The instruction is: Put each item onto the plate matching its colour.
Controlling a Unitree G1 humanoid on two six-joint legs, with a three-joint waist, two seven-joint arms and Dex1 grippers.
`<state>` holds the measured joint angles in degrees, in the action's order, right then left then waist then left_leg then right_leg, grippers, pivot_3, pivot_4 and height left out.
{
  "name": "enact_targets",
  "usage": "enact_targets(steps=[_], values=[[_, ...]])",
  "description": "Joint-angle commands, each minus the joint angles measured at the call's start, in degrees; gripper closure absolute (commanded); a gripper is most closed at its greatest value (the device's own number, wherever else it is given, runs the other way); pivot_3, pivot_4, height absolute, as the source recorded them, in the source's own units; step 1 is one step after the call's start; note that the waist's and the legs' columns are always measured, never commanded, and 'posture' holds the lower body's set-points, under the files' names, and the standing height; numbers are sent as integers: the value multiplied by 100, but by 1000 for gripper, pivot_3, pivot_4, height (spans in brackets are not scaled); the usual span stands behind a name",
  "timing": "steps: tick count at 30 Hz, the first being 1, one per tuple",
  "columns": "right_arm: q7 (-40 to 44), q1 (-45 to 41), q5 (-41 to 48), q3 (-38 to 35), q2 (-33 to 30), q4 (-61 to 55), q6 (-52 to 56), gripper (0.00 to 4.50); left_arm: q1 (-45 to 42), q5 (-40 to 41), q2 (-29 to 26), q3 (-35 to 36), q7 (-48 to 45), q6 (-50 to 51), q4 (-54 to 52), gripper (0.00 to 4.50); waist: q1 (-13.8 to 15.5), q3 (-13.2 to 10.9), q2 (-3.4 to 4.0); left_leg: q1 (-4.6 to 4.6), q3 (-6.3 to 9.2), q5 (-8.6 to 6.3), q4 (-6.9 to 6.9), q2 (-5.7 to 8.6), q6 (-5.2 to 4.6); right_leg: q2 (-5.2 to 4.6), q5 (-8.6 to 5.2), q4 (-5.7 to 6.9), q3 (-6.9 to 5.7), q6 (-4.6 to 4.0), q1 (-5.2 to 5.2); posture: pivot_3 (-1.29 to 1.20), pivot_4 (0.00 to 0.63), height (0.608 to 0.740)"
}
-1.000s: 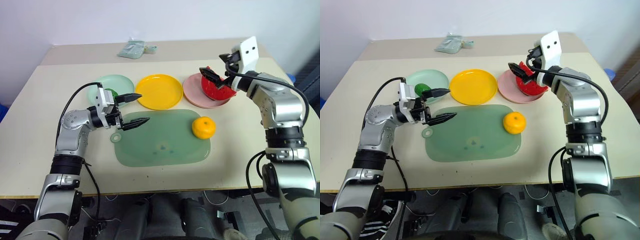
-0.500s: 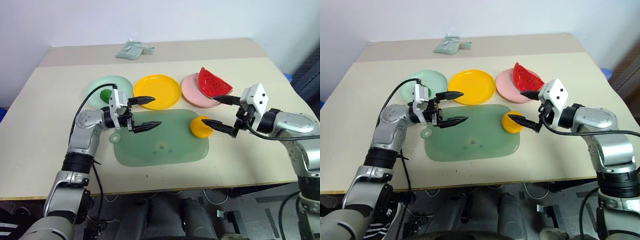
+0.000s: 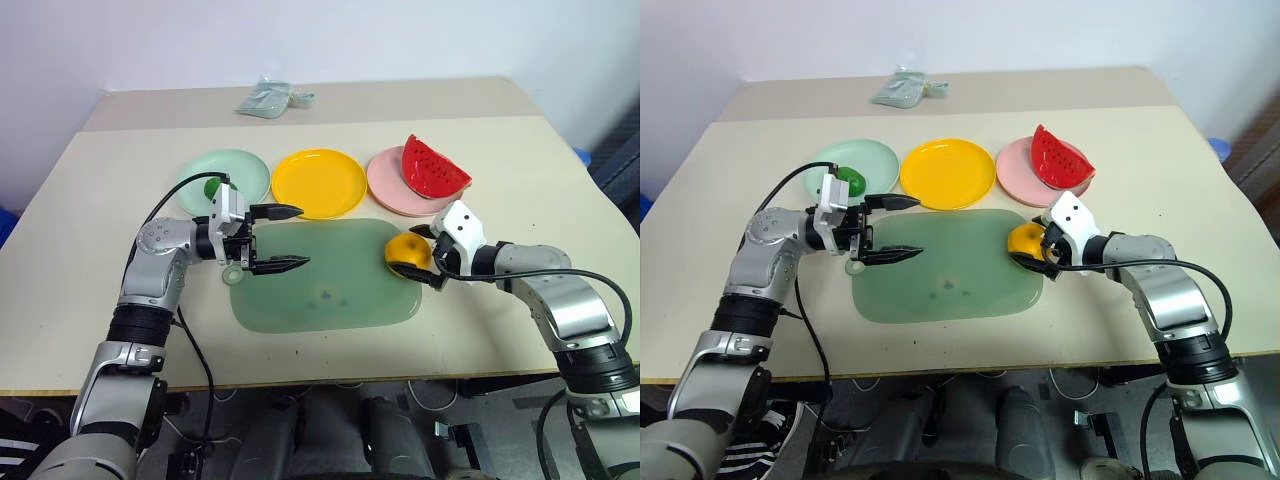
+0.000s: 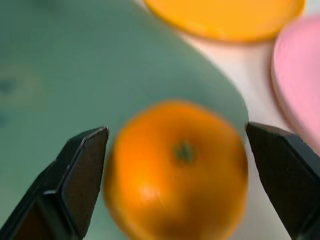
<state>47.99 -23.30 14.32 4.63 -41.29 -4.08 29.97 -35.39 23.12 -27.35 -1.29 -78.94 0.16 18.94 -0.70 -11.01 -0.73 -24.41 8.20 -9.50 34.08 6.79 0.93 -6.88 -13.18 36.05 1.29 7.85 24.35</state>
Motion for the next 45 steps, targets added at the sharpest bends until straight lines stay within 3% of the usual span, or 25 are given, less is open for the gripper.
enact_targets(steps=[1, 3, 9, 14, 22, 28, 30, 33, 35, 39, 42, 45], values=[[144, -34, -18, -16, -98, 55, 94, 780, 66, 57, -89, 112, 66, -23, -267, 0, -2, 1, -1, 0, 0, 0, 0, 0, 0, 1, 0, 0, 0, 0, 0, 0, 150, 740], [182, -44, 70, -93, -79, -8, 178, 1162, 95, 73, -102, 117, 81, 2, -303, 0, 0, 1, -1, 1, 0, 0, 0, -1, 0, 1, 0, 0, 0, 0, -1, 0, 150, 740], [-2, -487, 537, -538, 267, -147, 483, 1163, 18, 92, -122, 270, 369, 126, -203, 0, -12, 0, -1, 0, 1, 0, 1, -1, 0, 0, 0, 0, 0, 0, -1, 0, 150, 740], [-562, -1680, 118, -22, 1314, 465, -163, 1163, -73, -170, -192, 493, 1221, 178, 35, 0, -88, 0, -1, 1, -1, 0, -2, -9, 1, 8, 5, 3, 2, -6, 6, 0, 150, 740], [-1389, -3374, -924, 503, 2835, 3555, -1818, 1163, 141, -325, -178, 489, 1818, 120, -257, 0, -47, 1, -2, 1, 0, 0, -8, -5, 8, 11, 12, 8, 1, -10, 11, 0, 150, 740], [-2060, -4214, -1588, 617, 3394, 6066, -3175, 1163, 424, -329, -250, 550, 2064, 151, -582, 0, -71, 1, -1, 2, 1, 2, -16, -5, 14, 15, 17, 11, 3, -16, 16, 0, 150, 740], [-1939, -4343, -1394, 349, 3503, 6466, -3172, 134, 490, -307, -271, 569, 2103, 168, -662, 0, -74, 1, -1, 2, 1, 2, -18, -5, 16, 17, 17, 12, 3, -16, 18, 0, 150, 740], [-2013, -4435, -1448, 220, 3492, 6700, -3383, 35, 556, -283, -314, 598, 2122, 157, -723, 0, -122, 0, 0, 2, 2, 2, -19, -7, 16, 19, 17, 13, 4, -17, 18, 0, 150, 740], [-2075, -4460, -1481, 142, 3432, 6722, -3508, 35, 560, -284, -329, 596, 2141, 157, -715, 0, -171, 0, 0, 2, 3, 3, -20, -7, 17, 19, 18, 15, 4, -17, 19, 0, 150, 740], [-1388, -4134, -791, -465, 3099, 5651, -3460, 35, 516, -206, -319, 576, 1994, 76, -680, 0, -194, -1, 3, 2, 5, 3, -23, -9, 18, 21, 17, 17, 4, -18, 23, 0, 150, 740], [-473, -3087, 14, -666, 2672, 3379, -2815, 35, 514, 44, -364, 597, 1593, 127, -728, 0, -174, -1, 2, 2, 8, 1, -22, -9, 19, 21, 17, 15, 3, -17, 21, 0, 150, 740], [-169, -2042, 500, -717, 2200, 1373, -2190, 35, 464, 130, -401, 614, 1325, 26, -625, 0, -168, 0, 1, 1, 11, -4, -20, -8, 18, 20, 16, 11, 3, -16, 17, 0, 150, 740]])
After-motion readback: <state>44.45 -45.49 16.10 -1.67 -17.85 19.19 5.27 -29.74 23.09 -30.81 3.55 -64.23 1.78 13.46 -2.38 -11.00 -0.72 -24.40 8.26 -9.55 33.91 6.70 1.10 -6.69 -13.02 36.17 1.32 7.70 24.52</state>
